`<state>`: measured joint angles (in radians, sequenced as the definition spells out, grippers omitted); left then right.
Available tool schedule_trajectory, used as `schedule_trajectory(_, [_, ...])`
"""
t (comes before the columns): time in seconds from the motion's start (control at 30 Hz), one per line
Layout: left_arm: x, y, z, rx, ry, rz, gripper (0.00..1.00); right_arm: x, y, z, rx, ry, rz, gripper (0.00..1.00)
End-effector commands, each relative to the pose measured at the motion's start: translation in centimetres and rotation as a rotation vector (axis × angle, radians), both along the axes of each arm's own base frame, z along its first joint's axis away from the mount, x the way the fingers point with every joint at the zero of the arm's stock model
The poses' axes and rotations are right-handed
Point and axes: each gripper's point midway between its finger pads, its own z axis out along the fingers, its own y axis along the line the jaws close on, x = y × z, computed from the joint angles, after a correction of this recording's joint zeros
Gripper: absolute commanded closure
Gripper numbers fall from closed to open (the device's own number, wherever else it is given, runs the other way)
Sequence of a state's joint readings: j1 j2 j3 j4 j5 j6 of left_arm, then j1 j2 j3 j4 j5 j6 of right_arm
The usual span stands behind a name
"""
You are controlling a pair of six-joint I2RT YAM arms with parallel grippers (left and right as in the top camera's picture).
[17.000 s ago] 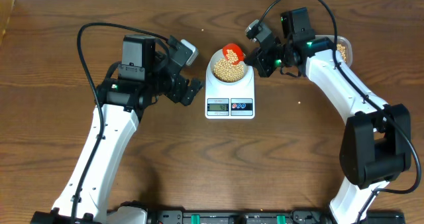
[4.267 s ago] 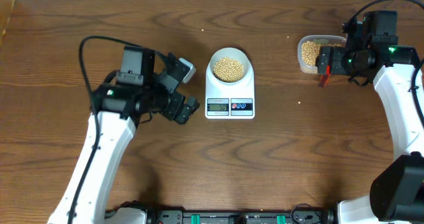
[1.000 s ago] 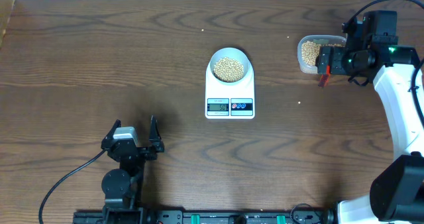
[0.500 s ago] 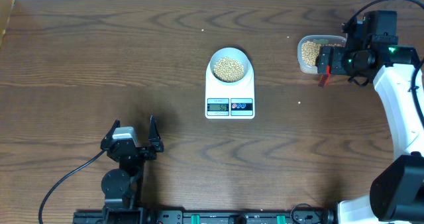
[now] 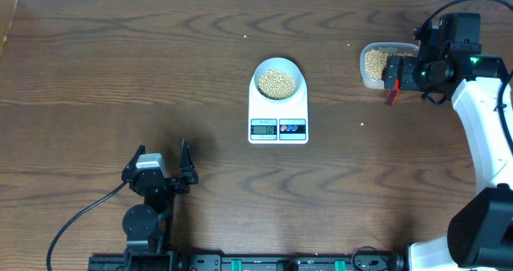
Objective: Scoop item into bowl and weigh 50g on scale
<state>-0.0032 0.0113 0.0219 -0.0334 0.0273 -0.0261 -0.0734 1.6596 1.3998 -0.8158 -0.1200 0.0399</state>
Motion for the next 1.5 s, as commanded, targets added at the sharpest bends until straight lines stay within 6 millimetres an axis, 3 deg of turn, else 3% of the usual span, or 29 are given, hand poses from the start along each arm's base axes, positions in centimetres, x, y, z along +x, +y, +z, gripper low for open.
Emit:
schedule_trajectory(0.0, [-0.1, 0.4, -1.8, -0.006, 0.055, 0.02, 0.06, 0.2, 0.2, 1.1, -0.002, -0.029, 0.016, 0.01])
schedule_trajectory(0.23, [-0.1, 0.4, -1.8, -0.006, 0.055, 0.02, 0.06, -0.1, 0.3, 1.6, -0.006, -0.042, 0.018, 0.01])
schedule_trajectory(0.43, [-0.1, 0.4, -1.8, -0.006, 0.055, 0.02, 0.06, -0.9, 0.8, 2.7, -0.014, -0.164, 0.027, 0.01])
schedule_trajectory(0.87, [-0.1, 0.4, -1.8, -0.006, 0.055, 0.02, 0.06, -6.0, 1.1, 1.8, -0.038, -0.612, 0.024, 0.01])
schedule_trajectory(0.93, [-0.1, 0.4, -1.8, -0.006, 0.055, 0.02, 0.06, -7.5, 1.2, 1.1, -0.043, -0.671, 0.024, 0.01])
schedule_trajectory(1.2, [-0.1, 0.4, -1.8, -0.006, 0.055, 0.02, 0.06, -12.8, 1.7, -1.1, -0.049, -0.794, 0.029, 0.01])
schedule_trajectory(1.47, [-0.1, 0.4, -1.8, -0.006, 0.055, 0.02, 0.06, -15.1, 1.6, -2.8, -0.061, -0.87, 0.02, 0.01])
